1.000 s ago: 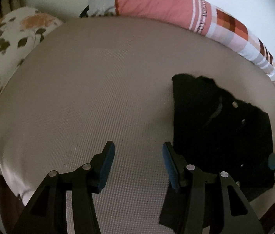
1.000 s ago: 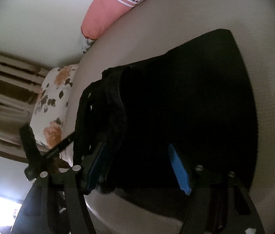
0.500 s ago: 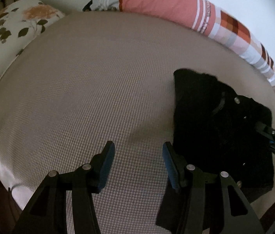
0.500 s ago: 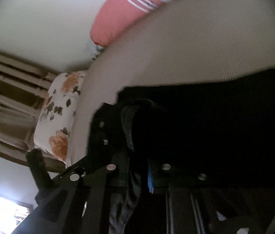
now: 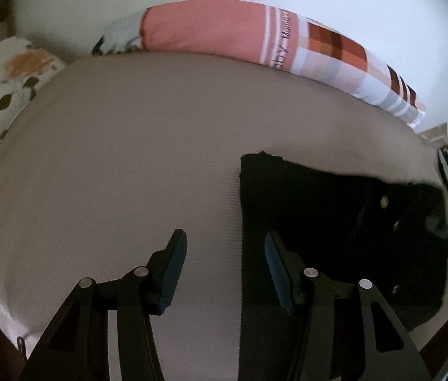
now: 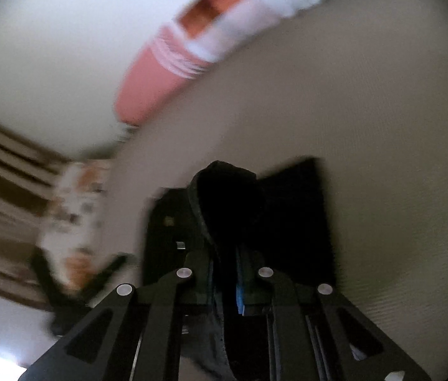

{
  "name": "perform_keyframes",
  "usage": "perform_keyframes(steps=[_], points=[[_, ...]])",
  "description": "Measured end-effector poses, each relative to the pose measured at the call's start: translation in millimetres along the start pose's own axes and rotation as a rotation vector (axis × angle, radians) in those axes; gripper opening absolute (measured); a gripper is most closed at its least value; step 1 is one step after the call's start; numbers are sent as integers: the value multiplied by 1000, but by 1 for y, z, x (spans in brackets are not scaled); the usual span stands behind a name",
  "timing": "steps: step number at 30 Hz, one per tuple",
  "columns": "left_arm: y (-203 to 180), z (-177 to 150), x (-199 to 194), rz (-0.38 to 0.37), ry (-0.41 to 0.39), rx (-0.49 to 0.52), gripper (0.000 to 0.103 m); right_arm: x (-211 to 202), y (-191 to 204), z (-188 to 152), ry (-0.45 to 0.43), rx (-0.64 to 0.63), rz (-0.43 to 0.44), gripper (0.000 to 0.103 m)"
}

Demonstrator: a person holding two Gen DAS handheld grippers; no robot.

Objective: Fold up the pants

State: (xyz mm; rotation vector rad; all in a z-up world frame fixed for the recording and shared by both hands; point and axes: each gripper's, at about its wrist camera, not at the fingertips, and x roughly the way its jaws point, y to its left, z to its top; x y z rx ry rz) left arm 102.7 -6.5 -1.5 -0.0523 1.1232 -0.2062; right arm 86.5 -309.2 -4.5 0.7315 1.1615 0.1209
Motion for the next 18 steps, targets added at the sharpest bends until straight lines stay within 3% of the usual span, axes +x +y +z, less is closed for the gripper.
perform_keyframes(steps=[2, 9, 13, 18], points=[[-8, 0, 8, -4, 14, 21, 52, 12, -9, -5, -8, -61, -94, 10], [-26, -13, 37, 89, 45, 139, 54, 19, -7, -2, -13, -107, -165, 20], [-30, -18, 32, 119, 27, 174, 54, 10, 0, -10, -11, -102, -173, 25], [-24, -35, 22, 71, 43, 156, 54, -11, 5, -36, -5, -128, -198, 25]])
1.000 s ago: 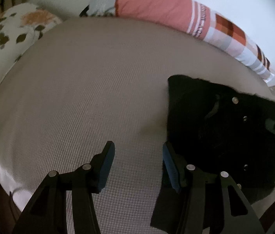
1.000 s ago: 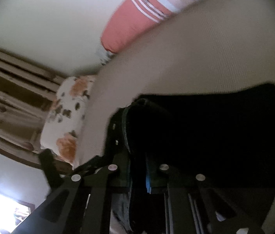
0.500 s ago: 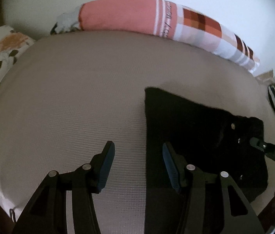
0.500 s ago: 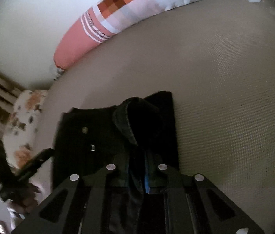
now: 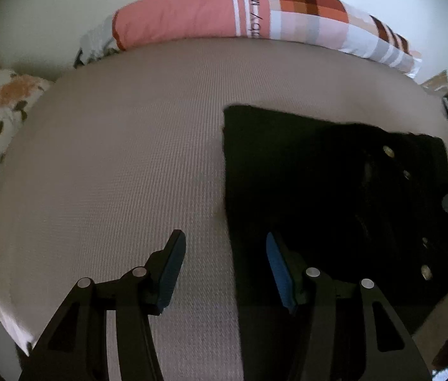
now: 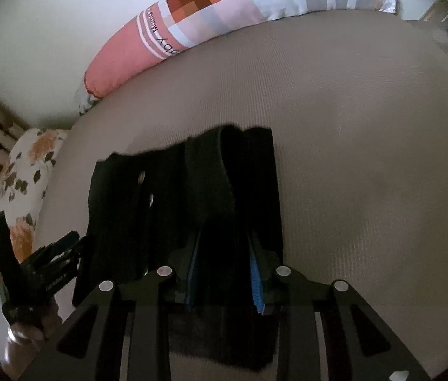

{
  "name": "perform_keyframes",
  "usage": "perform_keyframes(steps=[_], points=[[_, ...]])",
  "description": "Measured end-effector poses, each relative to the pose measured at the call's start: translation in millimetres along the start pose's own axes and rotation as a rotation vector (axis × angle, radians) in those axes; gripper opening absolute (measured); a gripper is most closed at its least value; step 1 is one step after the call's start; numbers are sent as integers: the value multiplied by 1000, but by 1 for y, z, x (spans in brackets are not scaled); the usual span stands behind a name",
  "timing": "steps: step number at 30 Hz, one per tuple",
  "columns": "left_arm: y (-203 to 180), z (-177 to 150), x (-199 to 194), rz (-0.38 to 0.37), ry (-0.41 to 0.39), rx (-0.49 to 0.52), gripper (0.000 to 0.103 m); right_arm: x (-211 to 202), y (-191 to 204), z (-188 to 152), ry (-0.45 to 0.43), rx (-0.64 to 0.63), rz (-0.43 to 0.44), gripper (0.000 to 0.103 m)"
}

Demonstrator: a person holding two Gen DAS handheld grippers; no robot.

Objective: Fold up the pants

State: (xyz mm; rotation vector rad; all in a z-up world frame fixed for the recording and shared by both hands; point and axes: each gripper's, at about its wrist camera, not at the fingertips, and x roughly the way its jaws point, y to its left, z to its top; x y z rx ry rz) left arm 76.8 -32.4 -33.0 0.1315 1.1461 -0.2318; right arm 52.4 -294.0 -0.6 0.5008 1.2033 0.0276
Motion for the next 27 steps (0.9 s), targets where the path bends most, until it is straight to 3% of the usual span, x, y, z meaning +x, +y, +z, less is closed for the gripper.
perform_keyframes(steps=[7, 11, 16, 27], points=[[-10, -26, -16, -27, -15, 20, 54, -26, 0, -30, 0, 17, 21, 24], [-13, -32, -18, -24, -26, 26, 54, -26, 1, -37, 16, 22, 43, 17], [-12, -31, -17, -31, -20, 8, 54, -26, 5, -39, 10, 2, 8, 12], [-16, -36, -17, -43, -1, 24, 55, -19, 1, -44, 10, -6, -30, 11]])
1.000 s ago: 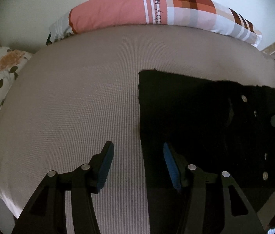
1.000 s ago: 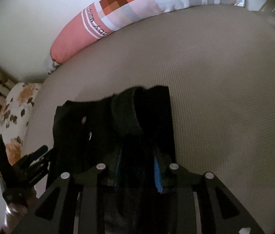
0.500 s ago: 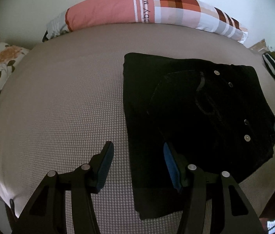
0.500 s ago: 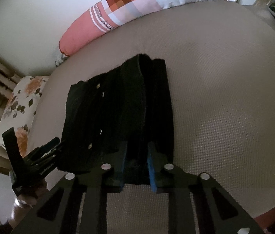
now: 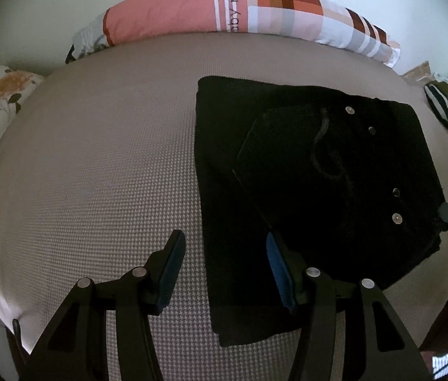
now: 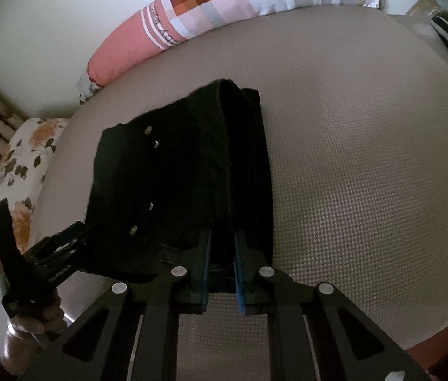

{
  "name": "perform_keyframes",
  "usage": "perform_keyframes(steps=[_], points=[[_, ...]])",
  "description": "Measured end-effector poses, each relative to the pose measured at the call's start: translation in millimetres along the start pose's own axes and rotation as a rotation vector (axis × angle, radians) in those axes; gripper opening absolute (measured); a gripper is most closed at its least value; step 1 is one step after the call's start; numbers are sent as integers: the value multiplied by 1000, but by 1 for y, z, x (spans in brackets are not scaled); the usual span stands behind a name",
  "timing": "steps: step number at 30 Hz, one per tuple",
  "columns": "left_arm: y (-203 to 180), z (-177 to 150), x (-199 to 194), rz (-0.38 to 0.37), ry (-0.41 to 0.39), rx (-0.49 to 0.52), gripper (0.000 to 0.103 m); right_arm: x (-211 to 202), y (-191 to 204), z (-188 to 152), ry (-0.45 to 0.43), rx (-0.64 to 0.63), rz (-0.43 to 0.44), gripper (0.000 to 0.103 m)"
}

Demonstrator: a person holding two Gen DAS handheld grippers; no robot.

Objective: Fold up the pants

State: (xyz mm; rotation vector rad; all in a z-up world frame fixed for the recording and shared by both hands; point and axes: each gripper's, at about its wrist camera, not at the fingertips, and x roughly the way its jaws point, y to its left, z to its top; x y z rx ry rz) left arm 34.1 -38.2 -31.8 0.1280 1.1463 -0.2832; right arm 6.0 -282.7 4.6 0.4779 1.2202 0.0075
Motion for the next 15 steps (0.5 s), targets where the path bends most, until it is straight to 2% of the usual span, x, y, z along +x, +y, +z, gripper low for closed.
perform_keyframes(steps=[11, 13, 15], points=[[1, 2, 3, -5, -1, -14, 59, 5, -7, 4, 27, 26, 7, 12], [2, 2, 3, -5, -2, -13, 59, 5, -7, 4, 28, 31, 8, 17], [2, 1, 3, -5, -2, -12, 60, 4, -5, 4, 27, 29, 3, 17]])
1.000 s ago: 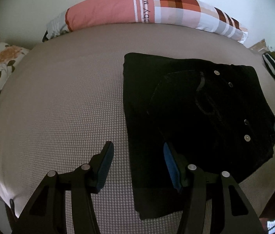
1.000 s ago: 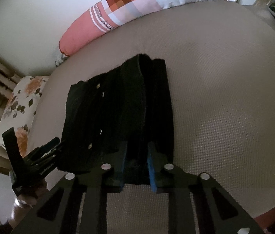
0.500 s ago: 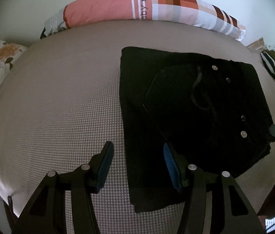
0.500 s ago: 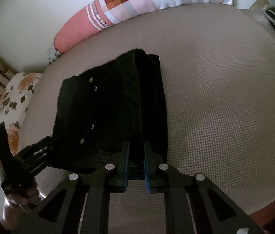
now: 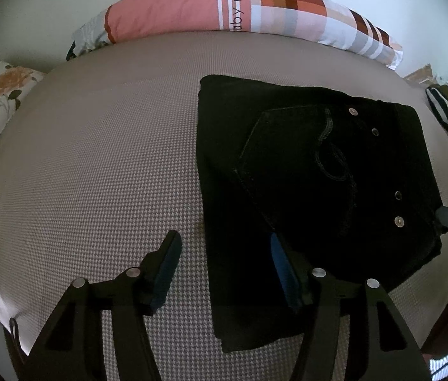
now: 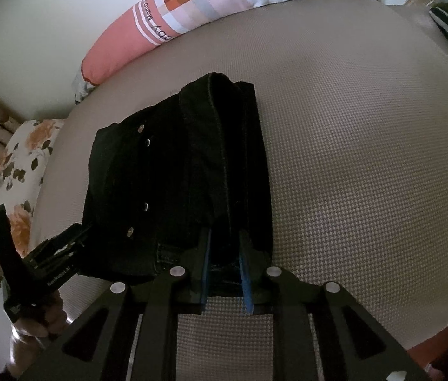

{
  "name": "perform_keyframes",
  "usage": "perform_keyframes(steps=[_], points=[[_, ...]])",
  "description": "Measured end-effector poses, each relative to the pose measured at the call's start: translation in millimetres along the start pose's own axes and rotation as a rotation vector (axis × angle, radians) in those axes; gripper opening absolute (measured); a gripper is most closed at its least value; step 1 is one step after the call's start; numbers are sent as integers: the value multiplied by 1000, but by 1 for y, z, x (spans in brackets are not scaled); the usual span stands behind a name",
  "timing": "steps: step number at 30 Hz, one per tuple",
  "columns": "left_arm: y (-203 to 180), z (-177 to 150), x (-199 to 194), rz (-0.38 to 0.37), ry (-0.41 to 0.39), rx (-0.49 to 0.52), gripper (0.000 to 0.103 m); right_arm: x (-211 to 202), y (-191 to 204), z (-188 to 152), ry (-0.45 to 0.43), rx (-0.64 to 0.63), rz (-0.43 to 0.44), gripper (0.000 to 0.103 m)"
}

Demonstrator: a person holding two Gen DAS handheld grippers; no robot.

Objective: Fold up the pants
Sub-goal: 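Move both open tools onto the edges of the folded black trousers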

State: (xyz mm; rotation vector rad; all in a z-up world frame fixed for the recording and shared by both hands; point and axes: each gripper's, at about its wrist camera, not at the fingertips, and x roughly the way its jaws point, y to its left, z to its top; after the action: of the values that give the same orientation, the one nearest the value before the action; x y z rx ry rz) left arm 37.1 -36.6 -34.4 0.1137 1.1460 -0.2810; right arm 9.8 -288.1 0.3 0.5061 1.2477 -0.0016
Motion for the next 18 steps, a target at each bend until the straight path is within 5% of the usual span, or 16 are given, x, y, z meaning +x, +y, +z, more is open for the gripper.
perform_keyframes(steps=[5, 9, 18], points=[[1, -1, 0, 3, -4, 4, 62, -3, 5, 2, -2, -13, -37, 27], [2, -3, 0, 21, -28, 11, 69, -6, 1, 5, -24, 9, -57, 53], [5, 1, -1, 5, -11, -3, 72, 8, 9, 22, -12, -27, -77, 61]])
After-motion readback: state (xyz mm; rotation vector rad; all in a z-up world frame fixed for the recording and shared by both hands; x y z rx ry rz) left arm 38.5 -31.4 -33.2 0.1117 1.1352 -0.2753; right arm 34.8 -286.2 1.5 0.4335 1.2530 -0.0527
